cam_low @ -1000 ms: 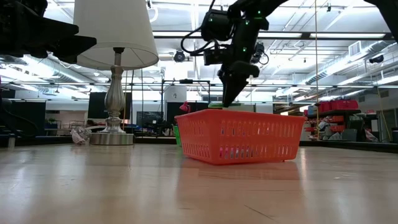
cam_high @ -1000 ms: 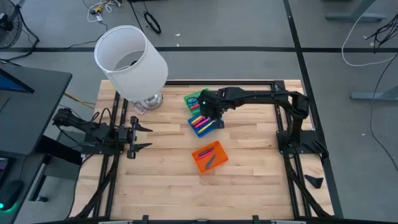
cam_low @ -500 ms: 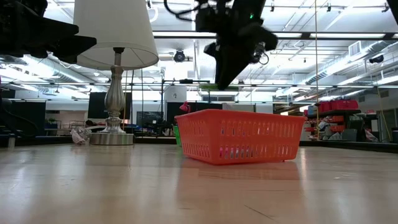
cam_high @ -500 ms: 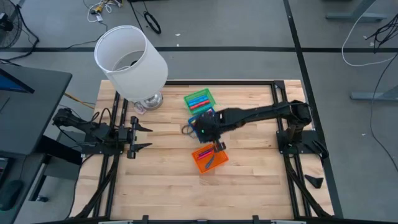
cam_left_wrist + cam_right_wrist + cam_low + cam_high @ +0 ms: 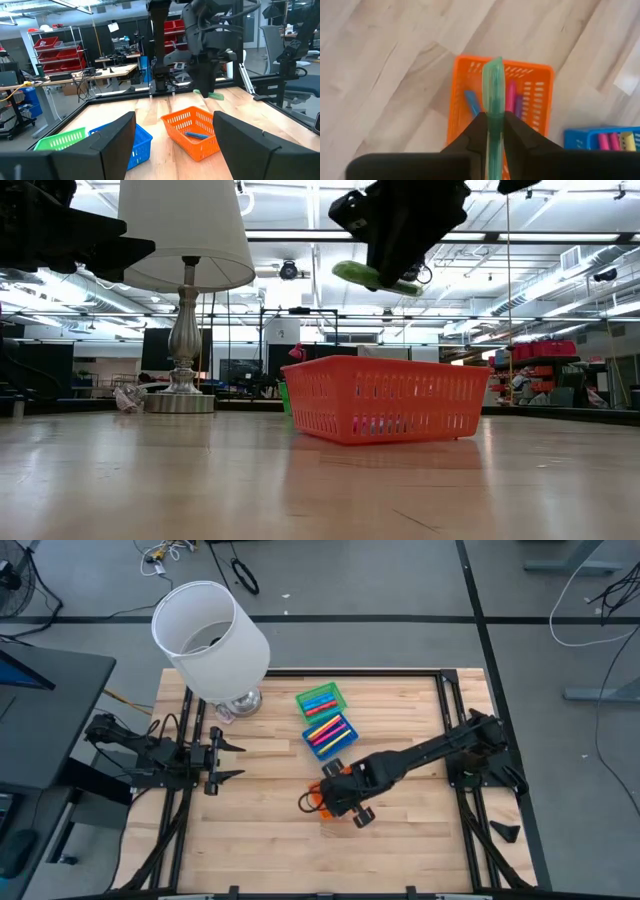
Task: Pick & Place Markers
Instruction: Put the green marker pen into the orange bin
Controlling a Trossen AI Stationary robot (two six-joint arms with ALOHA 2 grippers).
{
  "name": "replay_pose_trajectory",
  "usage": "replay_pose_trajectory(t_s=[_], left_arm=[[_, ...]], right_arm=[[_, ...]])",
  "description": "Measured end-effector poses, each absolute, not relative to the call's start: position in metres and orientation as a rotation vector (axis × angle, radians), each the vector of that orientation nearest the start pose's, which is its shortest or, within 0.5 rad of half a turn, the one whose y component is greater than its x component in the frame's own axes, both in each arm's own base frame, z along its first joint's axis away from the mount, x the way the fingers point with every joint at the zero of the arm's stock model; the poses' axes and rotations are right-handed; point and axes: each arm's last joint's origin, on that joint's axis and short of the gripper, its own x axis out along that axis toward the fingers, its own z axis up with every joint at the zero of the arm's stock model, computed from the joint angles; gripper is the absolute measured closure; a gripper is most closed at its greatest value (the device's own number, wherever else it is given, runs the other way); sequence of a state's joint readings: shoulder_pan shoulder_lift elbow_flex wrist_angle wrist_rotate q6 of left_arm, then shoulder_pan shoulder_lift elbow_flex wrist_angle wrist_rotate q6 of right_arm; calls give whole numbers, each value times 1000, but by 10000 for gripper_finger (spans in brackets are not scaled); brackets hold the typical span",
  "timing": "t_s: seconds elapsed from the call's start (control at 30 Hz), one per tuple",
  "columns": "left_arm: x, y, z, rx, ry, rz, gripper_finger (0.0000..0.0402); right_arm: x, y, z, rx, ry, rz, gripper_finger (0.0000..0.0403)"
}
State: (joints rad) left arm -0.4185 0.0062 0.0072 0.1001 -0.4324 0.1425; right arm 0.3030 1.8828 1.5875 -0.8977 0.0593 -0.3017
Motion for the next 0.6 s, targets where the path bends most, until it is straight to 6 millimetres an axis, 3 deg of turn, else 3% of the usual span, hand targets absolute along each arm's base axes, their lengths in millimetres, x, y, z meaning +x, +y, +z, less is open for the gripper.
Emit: replay_pose_trajectory(t_s=[0.3, 0.6], left_arm=[[91, -27, 175, 101, -91, 21, 129], [91, -27, 175, 99, -93, 21, 129]], right_arm=[[385, 109, 242, -481, 1083, 374, 360], [377, 101, 208, -475, 1138, 367, 360]])
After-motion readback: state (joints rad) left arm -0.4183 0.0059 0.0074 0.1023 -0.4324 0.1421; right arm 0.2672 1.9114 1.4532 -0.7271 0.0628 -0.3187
